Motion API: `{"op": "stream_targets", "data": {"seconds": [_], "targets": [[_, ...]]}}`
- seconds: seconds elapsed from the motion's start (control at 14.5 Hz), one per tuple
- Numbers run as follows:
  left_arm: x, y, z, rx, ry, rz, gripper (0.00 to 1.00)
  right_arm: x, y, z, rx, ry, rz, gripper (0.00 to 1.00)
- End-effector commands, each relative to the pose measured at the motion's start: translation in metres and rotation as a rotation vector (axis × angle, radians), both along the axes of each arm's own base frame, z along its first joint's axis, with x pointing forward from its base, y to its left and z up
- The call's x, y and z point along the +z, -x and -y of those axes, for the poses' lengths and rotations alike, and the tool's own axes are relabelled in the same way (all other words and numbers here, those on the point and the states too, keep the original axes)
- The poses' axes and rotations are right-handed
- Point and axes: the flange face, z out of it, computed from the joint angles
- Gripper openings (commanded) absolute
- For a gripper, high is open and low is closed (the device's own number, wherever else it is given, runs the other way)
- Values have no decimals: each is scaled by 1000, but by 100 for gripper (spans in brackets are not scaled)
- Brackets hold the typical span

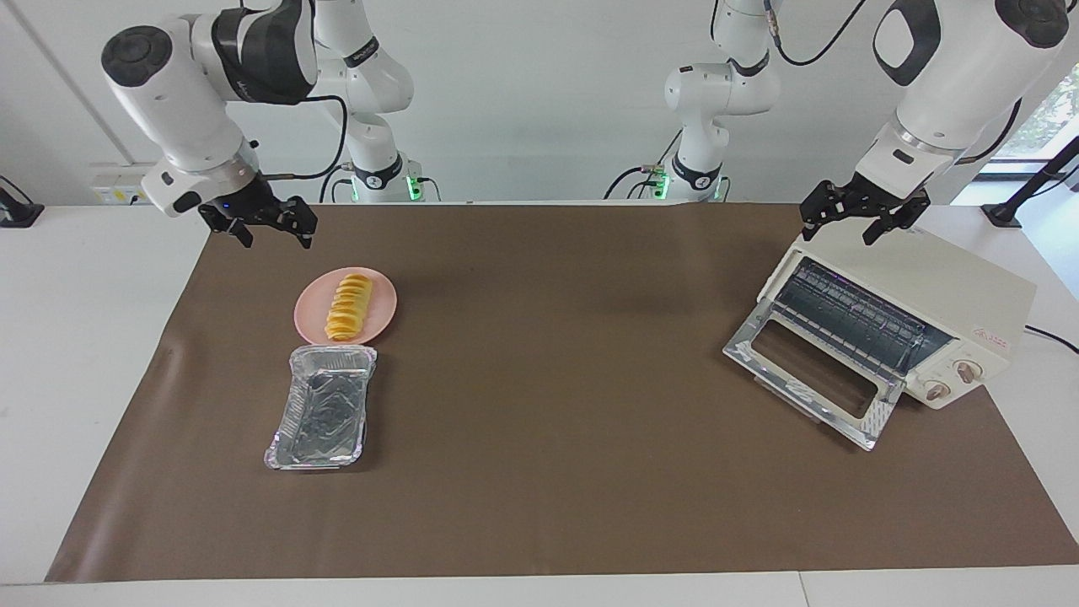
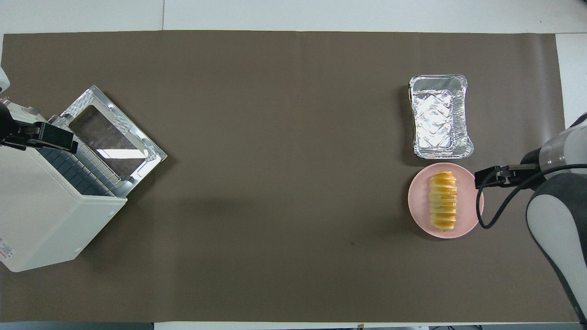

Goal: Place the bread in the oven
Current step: 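Lower the right gripper onto the yellow bread on the pink plate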

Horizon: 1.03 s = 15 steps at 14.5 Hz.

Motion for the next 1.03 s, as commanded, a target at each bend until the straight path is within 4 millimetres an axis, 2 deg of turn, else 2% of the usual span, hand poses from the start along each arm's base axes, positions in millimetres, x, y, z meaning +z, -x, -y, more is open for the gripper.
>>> {"op": "stream_targets", "data": {"seconds": [0.0, 0.14, 0.41, 0.55, 0.96], "targets": [[3, 5, -2, 10, -13, 16, 100, -39, 10, -1, -13, 7, 31, 100], [3, 5, -2, 11, -13, 18, 100, -69, 9, -1, -13, 4, 37, 100], [3, 5, -2, 11, -12, 16, 100, -99, 14, -1, -53, 4, 19, 100], [3, 5, -2, 10, -13, 16, 100, -108, 16, -2, -108, 2, 28, 100], [3, 5, -2, 10, -13, 16, 100, -125, 16, -1, -117, 2, 44, 100]]}}
